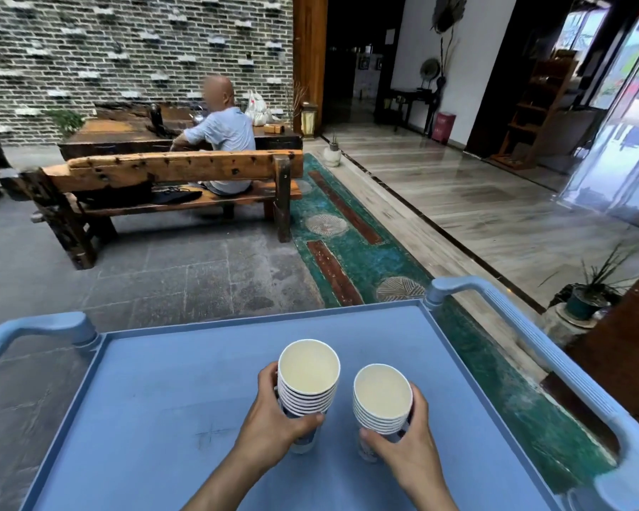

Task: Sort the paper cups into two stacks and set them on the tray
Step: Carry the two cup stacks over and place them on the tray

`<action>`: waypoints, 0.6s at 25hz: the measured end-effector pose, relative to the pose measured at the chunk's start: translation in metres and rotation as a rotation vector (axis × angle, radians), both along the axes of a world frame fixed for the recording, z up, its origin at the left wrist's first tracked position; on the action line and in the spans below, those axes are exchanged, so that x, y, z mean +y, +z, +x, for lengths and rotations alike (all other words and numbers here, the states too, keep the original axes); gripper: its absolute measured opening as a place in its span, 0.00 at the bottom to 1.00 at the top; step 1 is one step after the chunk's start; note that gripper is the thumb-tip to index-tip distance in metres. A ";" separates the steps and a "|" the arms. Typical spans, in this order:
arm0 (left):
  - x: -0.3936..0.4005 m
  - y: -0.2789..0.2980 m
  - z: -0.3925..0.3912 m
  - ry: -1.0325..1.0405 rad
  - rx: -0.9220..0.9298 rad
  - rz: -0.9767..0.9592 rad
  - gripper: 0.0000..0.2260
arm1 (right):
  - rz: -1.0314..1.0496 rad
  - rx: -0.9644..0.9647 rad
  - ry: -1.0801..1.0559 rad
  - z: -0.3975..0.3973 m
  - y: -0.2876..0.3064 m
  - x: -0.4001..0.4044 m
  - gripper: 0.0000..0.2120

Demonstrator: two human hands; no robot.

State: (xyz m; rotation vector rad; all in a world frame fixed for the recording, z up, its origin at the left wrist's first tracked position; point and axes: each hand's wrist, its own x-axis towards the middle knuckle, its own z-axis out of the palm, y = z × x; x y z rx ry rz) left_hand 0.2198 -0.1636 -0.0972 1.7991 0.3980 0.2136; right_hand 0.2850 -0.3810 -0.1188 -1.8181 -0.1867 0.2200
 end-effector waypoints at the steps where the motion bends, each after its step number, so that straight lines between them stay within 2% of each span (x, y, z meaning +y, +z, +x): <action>1: 0.003 0.005 -0.005 0.011 -0.008 -0.013 0.42 | 0.010 -0.011 -0.030 -0.003 0.004 0.004 0.44; 7: 0.026 0.037 -0.055 -0.019 -0.075 -0.005 0.44 | 0.183 -0.102 -0.295 -0.063 0.042 -0.001 0.44; 15: 0.024 0.059 -0.135 -0.404 -0.145 0.047 0.38 | 0.033 -0.263 -0.768 -0.253 0.090 -0.021 0.43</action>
